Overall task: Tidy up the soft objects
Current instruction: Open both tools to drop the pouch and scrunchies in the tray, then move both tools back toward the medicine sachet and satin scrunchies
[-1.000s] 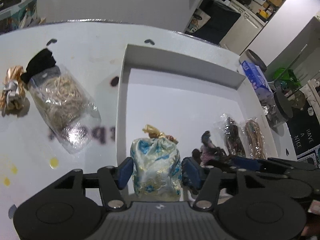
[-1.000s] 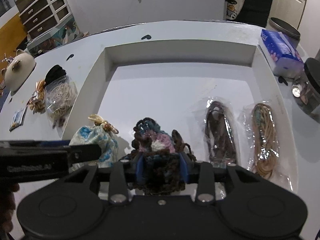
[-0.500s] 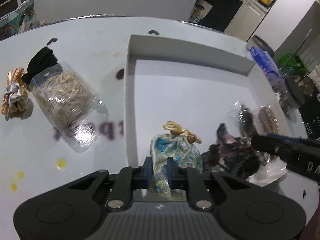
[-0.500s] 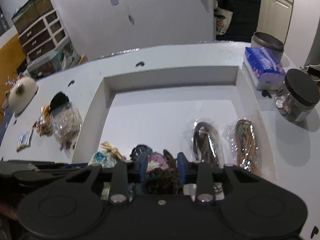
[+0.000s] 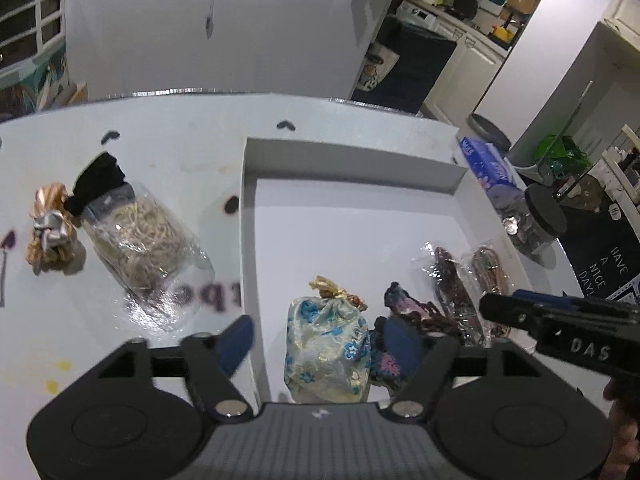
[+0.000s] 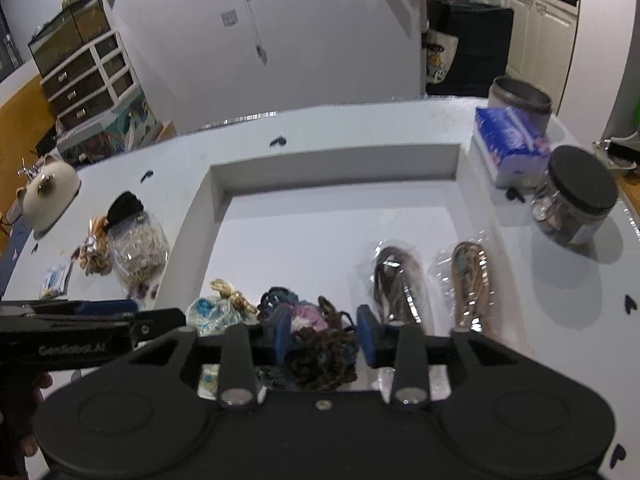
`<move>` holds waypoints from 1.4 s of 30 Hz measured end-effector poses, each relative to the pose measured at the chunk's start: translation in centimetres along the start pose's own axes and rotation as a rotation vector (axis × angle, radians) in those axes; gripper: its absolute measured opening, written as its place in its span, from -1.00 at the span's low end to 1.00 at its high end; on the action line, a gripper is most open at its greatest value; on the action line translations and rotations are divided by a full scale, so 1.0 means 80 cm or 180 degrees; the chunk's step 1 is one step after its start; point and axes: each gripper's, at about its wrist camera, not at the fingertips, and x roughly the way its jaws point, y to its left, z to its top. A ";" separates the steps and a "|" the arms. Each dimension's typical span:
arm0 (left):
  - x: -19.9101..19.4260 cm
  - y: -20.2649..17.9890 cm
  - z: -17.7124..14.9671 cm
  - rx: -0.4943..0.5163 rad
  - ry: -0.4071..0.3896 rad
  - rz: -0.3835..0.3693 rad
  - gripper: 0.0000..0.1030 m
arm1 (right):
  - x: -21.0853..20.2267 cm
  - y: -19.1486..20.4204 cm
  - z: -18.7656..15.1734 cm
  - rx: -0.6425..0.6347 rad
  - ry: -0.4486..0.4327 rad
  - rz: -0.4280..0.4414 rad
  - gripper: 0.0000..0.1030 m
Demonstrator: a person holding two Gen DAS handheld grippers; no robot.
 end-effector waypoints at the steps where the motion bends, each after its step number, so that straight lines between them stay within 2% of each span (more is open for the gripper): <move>1: -0.006 -0.001 -0.001 0.0018 -0.0030 0.0005 0.61 | -0.006 -0.001 0.000 -0.0005 -0.0037 -0.0018 -0.09; 6: -0.027 -0.002 -0.010 0.0057 -0.0137 0.0035 0.82 | -0.031 -0.010 -0.004 -0.0066 -0.0177 -0.0111 0.28; 8: -0.034 -0.001 -0.014 0.0047 -0.0166 0.0070 0.91 | -0.039 -0.012 -0.008 -0.0080 -0.0225 -0.0182 0.52; 10: -0.040 0.001 -0.018 0.0043 -0.0199 0.0116 0.99 | -0.045 -0.013 -0.011 -0.0106 -0.0262 -0.0258 0.64; 17: -0.063 0.018 -0.030 -0.0062 -0.0311 0.0226 1.00 | -0.060 -0.003 -0.020 -0.0200 -0.0301 -0.0345 1.00; 30: -0.104 0.092 -0.030 -0.0133 -0.0441 0.0270 1.00 | -0.058 0.069 -0.028 -0.0169 -0.0376 -0.0481 1.00; 42: -0.137 0.198 -0.021 -0.0178 -0.0581 0.0340 1.00 | -0.028 0.171 -0.021 -0.0186 -0.0406 -0.0452 1.00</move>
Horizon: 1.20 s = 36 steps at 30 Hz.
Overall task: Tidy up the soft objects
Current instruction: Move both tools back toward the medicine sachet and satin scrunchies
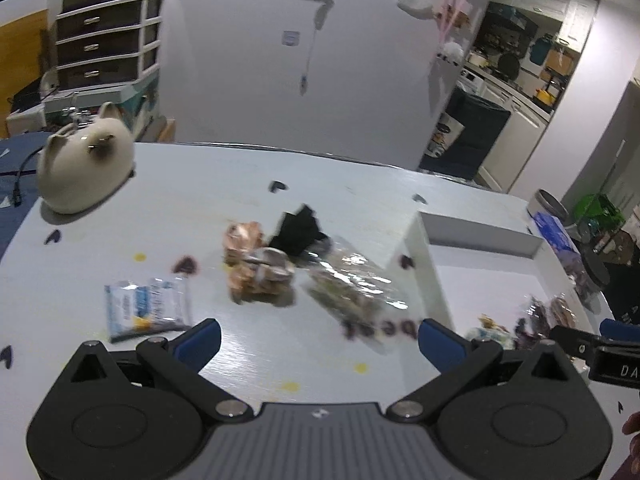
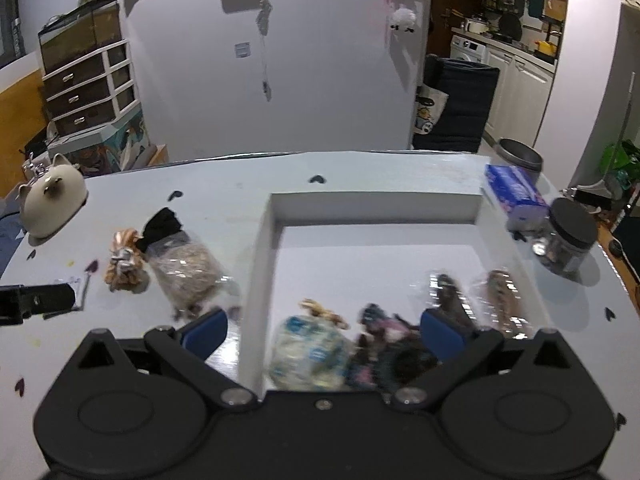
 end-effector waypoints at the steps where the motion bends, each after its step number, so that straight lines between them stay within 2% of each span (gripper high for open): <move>1: -0.001 0.009 0.002 -0.0013 -0.0007 0.0012 1.00 | 0.002 0.009 0.001 -0.0016 0.0001 0.0004 1.00; 11: -0.005 0.096 0.016 -0.0184 -0.0017 0.0199 1.00 | 0.023 0.090 0.015 -0.0155 0.0010 0.0102 1.00; 21: 0.011 0.147 0.021 -0.0349 0.0052 0.0331 1.00 | 0.038 0.141 0.022 -0.0322 0.0072 0.0260 1.00; 24: 0.025 0.157 0.020 -0.0390 0.0095 0.0393 1.00 | 0.038 0.146 0.022 -0.0311 0.0059 0.0302 1.00; 29: 0.069 0.172 0.015 -0.0390 0.0239 0.0652 1.00 | 0.039 0.149 0.021 -0.0272 0.0075 0.0264 1.00; 36: 0.126 0.175 0.022 -0.0309 0.0364 0.0797 1.00 | 0.050 0.141 0.022 -0.0211 0.0128 0.0164 1.00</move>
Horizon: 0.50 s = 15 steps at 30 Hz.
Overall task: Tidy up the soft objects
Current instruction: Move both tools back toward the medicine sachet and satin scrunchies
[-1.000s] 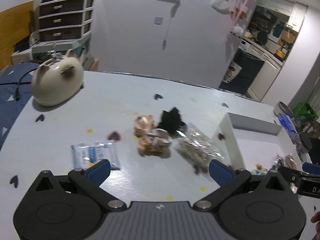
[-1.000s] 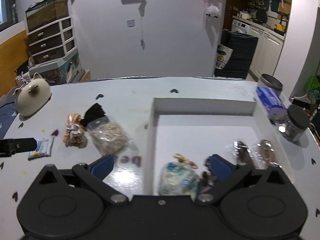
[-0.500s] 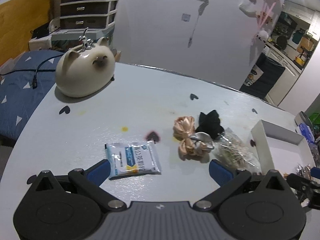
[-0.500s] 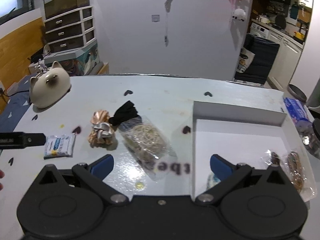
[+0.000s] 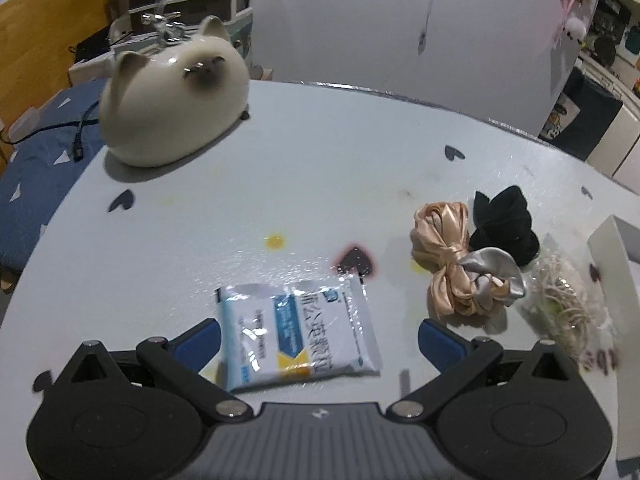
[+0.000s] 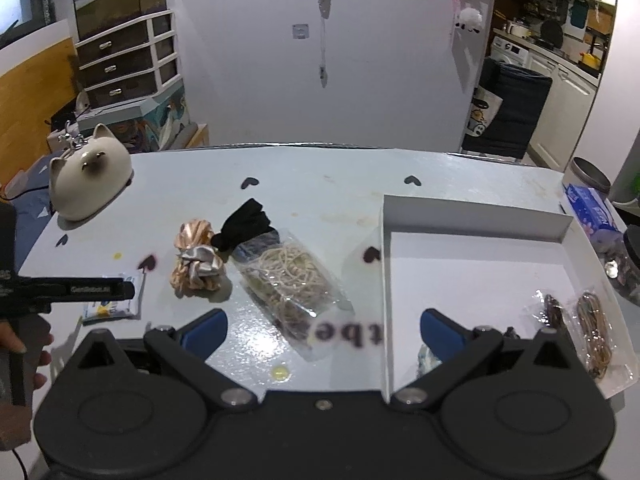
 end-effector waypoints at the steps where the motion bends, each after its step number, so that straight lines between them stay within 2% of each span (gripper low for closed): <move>1: 0.006 -0.004 0.002 0.0020 0.0016 0.0005 1.00 | 0.001 0.000 0.000 0.0004 0.0007 -0.0004 1.00; 9: 0.047 -0.002 0.001 0.0106 0.0164 0.0325 1.00 | 0.015 0.004 0.006 -0.0079 0.0050 0.0036 1.00; 15: 0.044 0.022 -0.004 0.0047 0.0172 0.0242 1.00 | 0.045 0.019 0.023 -0.0428 0.0047 0.0206 1.00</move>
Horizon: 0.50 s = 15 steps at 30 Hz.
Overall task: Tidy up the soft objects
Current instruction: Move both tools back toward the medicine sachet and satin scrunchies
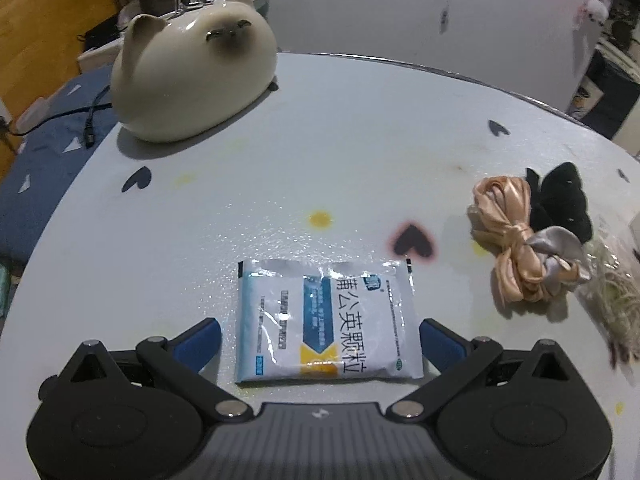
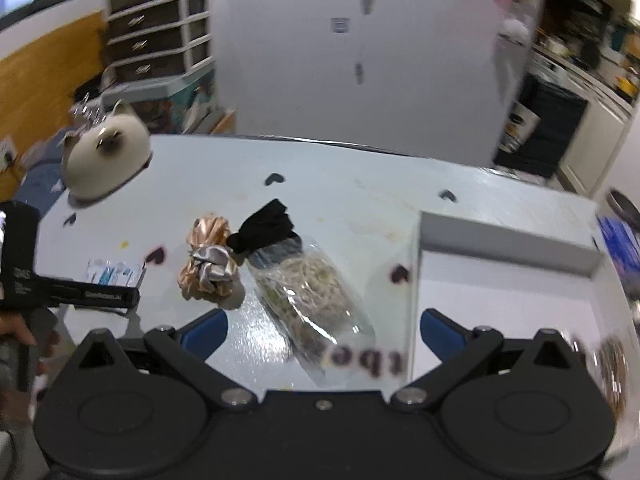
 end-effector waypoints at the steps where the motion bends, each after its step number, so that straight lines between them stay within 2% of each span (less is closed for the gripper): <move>1: -0.001 0.003 -0.001 0.0015 -0.0007 -0.0053 1.00 | 0.008 0.003 0.004 -0.0078 0.0002 0.0024 1.00; 5: -0.004 0.011 -0.002 0.0067 -0.0014 -0.0194 0.98 | 0.044 0.014 0.014 -0.0463 0.0079 0.0139 0.72; 10: -0.002 0.010 0.003 0.0088 0.0015 -0.0252 0.97 | 0.089 0.019 0.025 -0.1121 0.0184 0.0239 0.71; 15: 0.001 0.006 0.007 0.0256 -0.0016 -0.0433 0.94 | 0.123 0.000 0.044 -0.1262 0.0419 0.0550 0.77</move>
